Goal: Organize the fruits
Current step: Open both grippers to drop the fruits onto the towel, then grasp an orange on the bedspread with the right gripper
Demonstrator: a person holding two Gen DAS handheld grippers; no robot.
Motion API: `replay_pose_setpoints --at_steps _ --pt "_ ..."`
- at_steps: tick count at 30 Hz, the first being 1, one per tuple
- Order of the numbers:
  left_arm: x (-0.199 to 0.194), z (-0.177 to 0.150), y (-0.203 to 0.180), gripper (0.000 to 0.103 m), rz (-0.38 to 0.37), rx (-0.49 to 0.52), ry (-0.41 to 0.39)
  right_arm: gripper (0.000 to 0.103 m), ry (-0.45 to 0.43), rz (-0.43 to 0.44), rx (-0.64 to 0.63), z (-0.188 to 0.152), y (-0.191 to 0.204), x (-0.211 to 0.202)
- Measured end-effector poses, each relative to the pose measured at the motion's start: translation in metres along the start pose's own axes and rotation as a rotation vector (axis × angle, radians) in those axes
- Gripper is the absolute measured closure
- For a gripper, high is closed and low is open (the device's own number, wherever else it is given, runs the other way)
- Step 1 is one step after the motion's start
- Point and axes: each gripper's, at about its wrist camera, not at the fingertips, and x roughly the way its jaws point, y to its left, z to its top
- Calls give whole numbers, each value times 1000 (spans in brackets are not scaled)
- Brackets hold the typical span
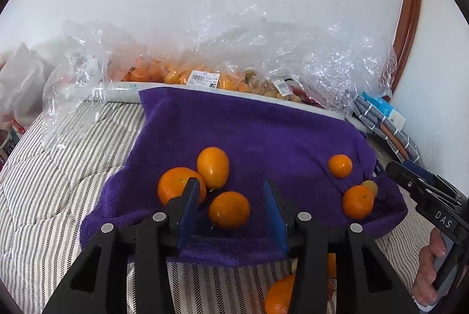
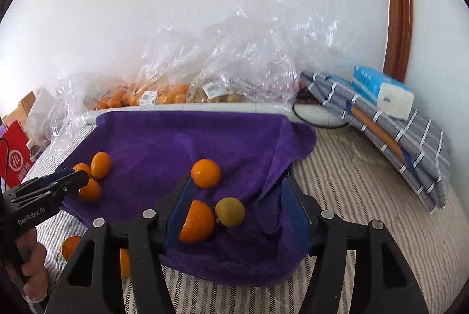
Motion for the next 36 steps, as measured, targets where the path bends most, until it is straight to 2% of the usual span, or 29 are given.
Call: replay_pose_setpoints --at_steps 3,9,17,27,32,36 --pt "-4 0 0 60 0 -6 -16 41 -45 6 24 2 -1 -13" --pt "-12 -2 -3 60 -21 2 -33 41 -57 -42 43 -6 1 -49" --pt "-40 -17 0 60 -20 21 -75 41 32 9 91 -32 12 -74" --pt "-74 -36 40 59 46 -13 -63 52 116 54 67 -69 46 -79" --pt "-82 -40 65 55 95 -57 -45 56 131 50 14 -75 70 -73" --pt "-79 -38 74 55 101 -99 -36 59 136 71 3 -73 83 -62"
